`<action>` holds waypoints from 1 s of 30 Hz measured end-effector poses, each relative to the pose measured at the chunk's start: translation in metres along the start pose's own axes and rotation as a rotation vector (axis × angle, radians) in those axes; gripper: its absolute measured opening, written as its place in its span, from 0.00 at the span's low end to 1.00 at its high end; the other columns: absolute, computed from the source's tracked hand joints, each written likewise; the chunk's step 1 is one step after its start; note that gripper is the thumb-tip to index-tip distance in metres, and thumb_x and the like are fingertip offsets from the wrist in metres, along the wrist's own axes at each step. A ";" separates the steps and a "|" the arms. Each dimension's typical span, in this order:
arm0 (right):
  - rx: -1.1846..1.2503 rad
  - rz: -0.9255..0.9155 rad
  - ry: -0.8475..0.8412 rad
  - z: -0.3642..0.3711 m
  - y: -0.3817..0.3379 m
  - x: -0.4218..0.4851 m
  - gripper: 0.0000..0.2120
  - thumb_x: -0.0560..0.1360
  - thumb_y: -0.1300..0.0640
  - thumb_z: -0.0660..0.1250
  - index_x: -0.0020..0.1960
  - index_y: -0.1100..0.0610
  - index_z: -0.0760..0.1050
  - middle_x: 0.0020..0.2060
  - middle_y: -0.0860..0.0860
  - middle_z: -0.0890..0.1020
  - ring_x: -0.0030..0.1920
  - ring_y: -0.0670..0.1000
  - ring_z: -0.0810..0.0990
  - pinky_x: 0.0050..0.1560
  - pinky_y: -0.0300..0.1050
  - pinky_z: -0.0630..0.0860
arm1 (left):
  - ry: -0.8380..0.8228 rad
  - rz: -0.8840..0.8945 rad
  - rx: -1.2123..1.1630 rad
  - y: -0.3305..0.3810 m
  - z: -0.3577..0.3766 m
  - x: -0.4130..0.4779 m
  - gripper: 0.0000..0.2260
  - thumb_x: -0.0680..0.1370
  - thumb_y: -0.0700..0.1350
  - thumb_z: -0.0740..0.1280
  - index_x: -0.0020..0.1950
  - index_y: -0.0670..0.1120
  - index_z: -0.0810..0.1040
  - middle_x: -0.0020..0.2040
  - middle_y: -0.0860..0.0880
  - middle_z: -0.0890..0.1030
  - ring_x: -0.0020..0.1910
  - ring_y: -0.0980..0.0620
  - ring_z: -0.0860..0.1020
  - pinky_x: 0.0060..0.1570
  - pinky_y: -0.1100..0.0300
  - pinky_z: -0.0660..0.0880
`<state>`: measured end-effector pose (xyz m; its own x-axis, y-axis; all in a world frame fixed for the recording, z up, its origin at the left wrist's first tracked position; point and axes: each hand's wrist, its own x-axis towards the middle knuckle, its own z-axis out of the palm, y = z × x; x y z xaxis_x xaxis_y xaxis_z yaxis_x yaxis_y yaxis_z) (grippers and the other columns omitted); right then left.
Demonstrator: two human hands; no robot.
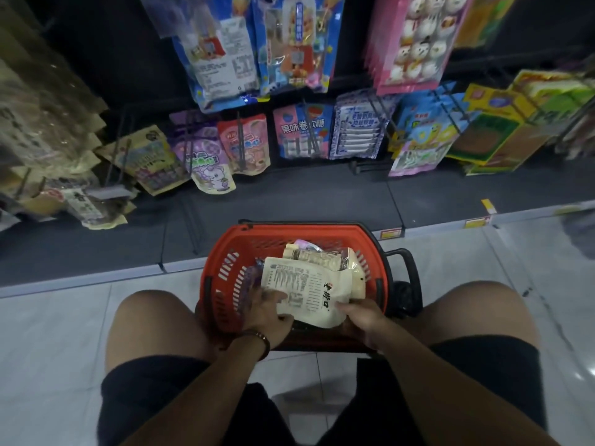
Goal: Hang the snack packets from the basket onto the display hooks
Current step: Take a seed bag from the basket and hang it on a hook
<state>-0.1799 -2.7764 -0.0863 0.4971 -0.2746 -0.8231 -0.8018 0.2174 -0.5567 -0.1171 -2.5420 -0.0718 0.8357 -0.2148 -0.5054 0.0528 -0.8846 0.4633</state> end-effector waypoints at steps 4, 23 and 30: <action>-0.001 -0.109 0.039 0.002 -0.001 -0.003 0.10 0.73 0.62 0.81 0.52 0.56 0.84 0.49 0.55 0.89 0.45 0.49 0.86 0.41 0.39 0.80 | -0.021 0.005 0.011 0.003 0.001 -0.007 0.24 0.73 0.54 0.72 0.70 0.62 0.74 0.79 0.51 0.61 0.83 0.45 0.53 0.83 0.51 0.53; -0.219 -0.644 -0.168 -0.016 -0.128 -0.080 0.11 0.84 0.56 0.69 0.43 0.48 0.80 0.36 0.49 0.82 0.37 0.51 0.79 0.42 0.51 0.73 | 0.021 0.045 -0.359 0.045 -0.066 -0.007 0.25 0.75 0.58 0.76 0.67 0.54 0.72 0.62 0.53 0.78 0.62 0.48 0.79 0.64 0.52 0.76; -0.408 -0.791 -0.290 -0.056 -0.218 -0.147 0.08 0.84 0.58 0.69 0.51 0.62 0.80 0.41 0.50 0.85 0.42 0.49 0.84 0.41 0.39 0.78 | 0.018 0.310 -0.578 0.092 -0.160 -0.008 0.41 0.71 0.63 0.80 0.79 0.53 0.68 0.77 0.56 0.72 0.75 0.54 0.72 0.76 0.48 0.70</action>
<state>-0.0971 -2.8355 0.1625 0.9673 0.0544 -0.2479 -0.2218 -0.2938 -0.9298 -0.0313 -2.5555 0.0910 0.8682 -0.4128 -0.2754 0.0887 -0.4169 0.9046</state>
